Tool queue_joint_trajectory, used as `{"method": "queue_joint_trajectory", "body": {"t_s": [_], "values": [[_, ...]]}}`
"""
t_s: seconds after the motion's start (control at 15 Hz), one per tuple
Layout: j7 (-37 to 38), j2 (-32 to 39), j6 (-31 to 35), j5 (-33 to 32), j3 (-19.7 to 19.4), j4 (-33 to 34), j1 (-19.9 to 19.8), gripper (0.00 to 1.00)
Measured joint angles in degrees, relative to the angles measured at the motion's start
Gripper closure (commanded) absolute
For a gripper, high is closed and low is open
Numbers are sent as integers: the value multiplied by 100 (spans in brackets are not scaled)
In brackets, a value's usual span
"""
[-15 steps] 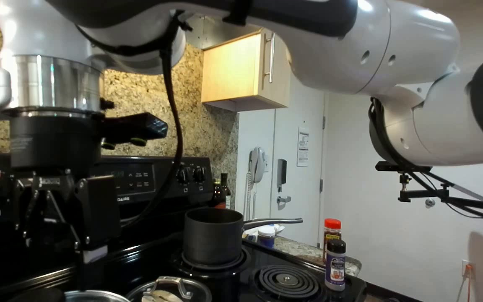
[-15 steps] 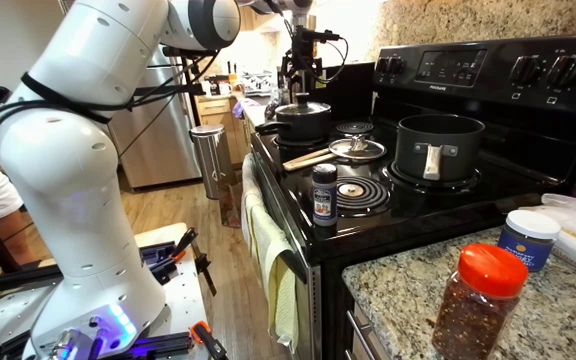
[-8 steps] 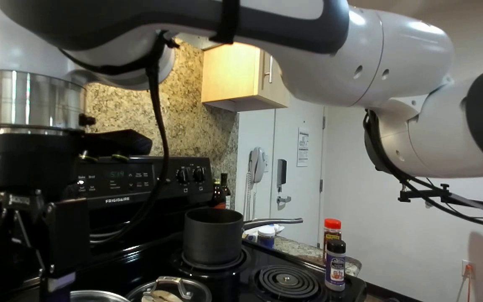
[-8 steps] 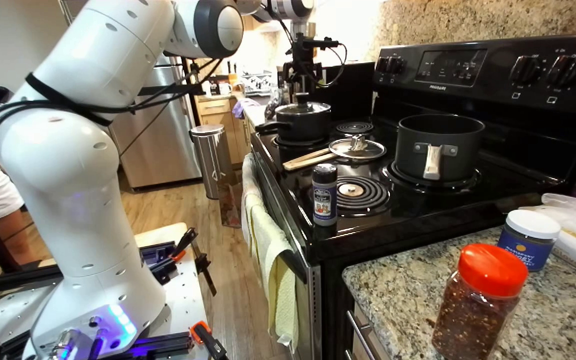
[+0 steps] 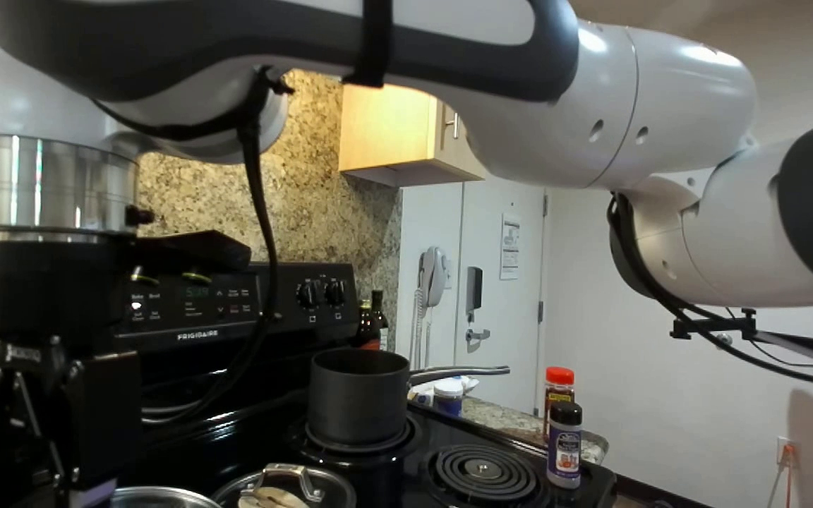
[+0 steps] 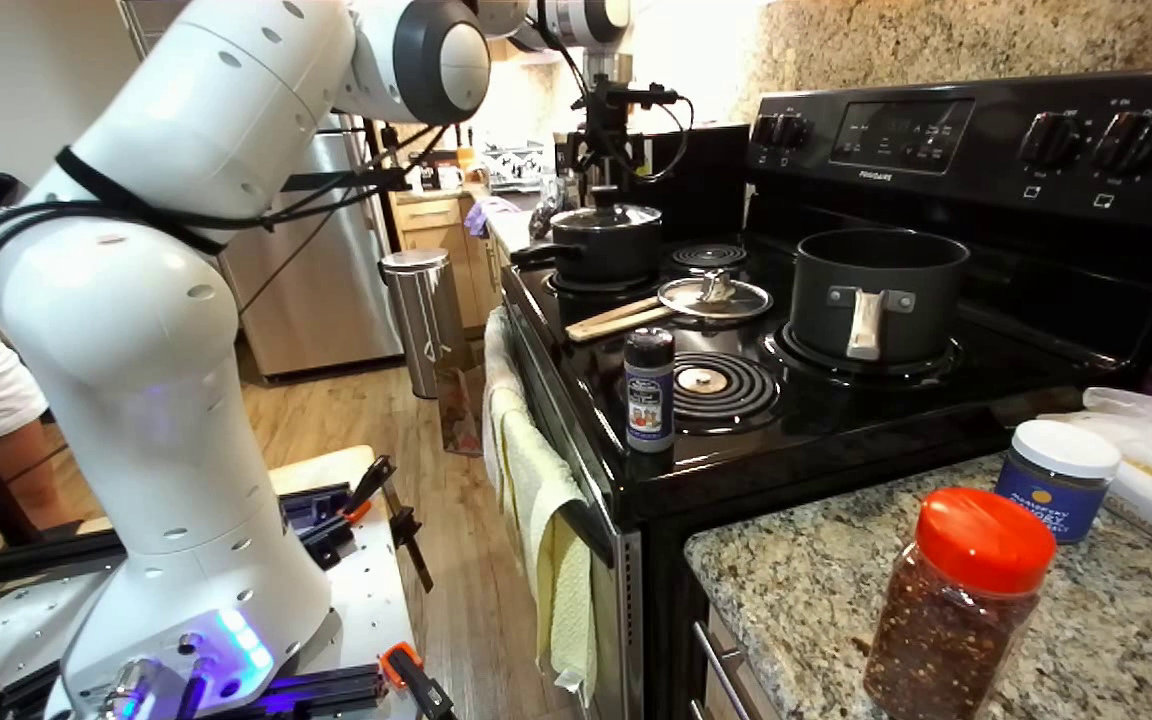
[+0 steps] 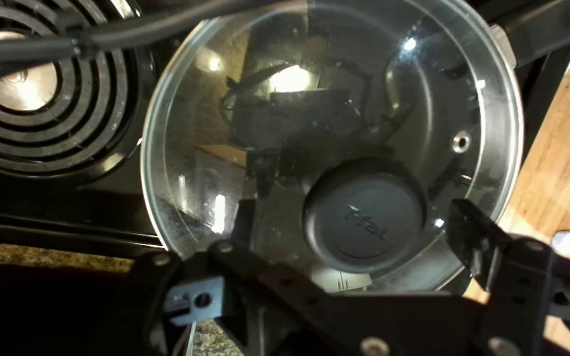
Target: Move the lid from the pot on the left to the stovetop
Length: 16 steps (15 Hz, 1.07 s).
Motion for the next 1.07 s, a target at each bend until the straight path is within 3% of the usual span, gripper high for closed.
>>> {"method": "queue_joint_trajectory", "body": {"t_s": [0.33, 1.07], "values": [[0, 89, -9, 71, 7, 98, 0, 66], [2, 91, -136, 77, -8, 133, 28, 66]]}}
